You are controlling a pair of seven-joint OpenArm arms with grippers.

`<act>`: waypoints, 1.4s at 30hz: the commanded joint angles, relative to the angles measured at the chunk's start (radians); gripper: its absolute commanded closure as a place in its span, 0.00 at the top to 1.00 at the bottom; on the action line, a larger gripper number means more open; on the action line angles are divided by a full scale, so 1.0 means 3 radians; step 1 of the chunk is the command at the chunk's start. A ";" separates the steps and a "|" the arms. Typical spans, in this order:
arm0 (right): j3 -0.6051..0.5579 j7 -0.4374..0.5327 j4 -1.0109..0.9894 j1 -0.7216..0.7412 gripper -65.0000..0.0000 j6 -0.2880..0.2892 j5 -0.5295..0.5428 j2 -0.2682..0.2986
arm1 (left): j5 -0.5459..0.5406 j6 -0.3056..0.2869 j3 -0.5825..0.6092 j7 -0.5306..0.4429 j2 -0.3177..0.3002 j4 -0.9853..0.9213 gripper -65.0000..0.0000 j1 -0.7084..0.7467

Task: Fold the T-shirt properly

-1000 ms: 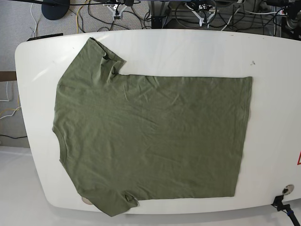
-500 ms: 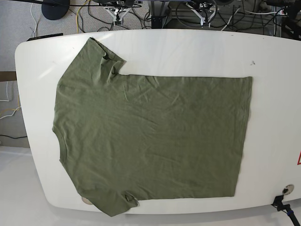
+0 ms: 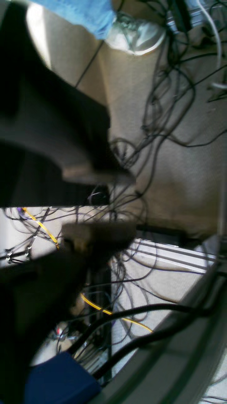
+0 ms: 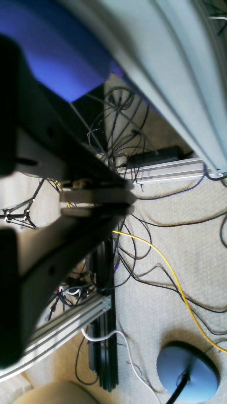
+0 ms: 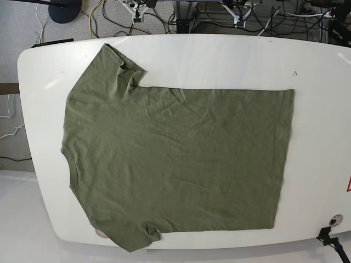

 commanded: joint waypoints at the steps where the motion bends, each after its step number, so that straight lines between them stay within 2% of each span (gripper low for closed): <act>1: -0.0002 0.0016 0.0200 -0.0072 0.07 -0.0010 0.0019 0.0015 | 0.0007 -0.0007 0.0000 -0.0006 -0.0011 0.0094 0.41 0.0086; 3: -0.0002 0.0026 0.0369 -0.0194 0.21 -0.0010 0.0019 0.0020 | 0.0007 -0.0007 0.0000 -0.0006 -0.0011 0.0237 0.47 0.0194; 5: -0.0002 0.0032 0.0553 -0.0317 0.35 0.0005 0.0019 0.0020 | 0.0007 -0.0007 0.0000 -0.0006 -0.0011 0.0365 0.48 0.0276; 8: -0.0002 0.0032 0.0844 -0.0517 0.47 0.0010 0.0019 0.0020 | 0.0007 -0.0007 0.0000 0.0004 -0.0011 0.0508 0.48 0.0378; 14: -0.0007 0.0021 0.1443 -0.0936 0.48 -0.0010 0.0019 0.0020 | 0.0007 -0.0007 0.0011 0.0009 -0.0016 0.0810 0.49 0.0664; 19: -0.0007 0.0016 0.2062 -0.1325 0.48 -0.0010 -0.0002 0.0020 | 0.0007 -0.0007 0.0011 0.0009 -0.0016 0.1239 0.56 0.1012; 30: -0.0007 0.0016 0.3187 -0.2143 0.48 0.0005 -0.0002 0.0030 | 0.0007 -0.0007 0.0011 0.0004 -0.0016 0.2503 0.56 0.1887; 35: -0.0007 0.0011 0.3770 -0.2527 0.48 -0.0005 0.0014 0.0091 | 0.0007 -0.0007 0.0000 0.0009 -0.0016 0.3234 0.56 0.2332; 42: -0.0007 0.0011 0.4552 -0.2966 0.48 -0.0016 0.0019 0.0183 | 0.0002 -0.0007 0.0000 -0.0001 -0.0129 0.4150 0.57 0.2848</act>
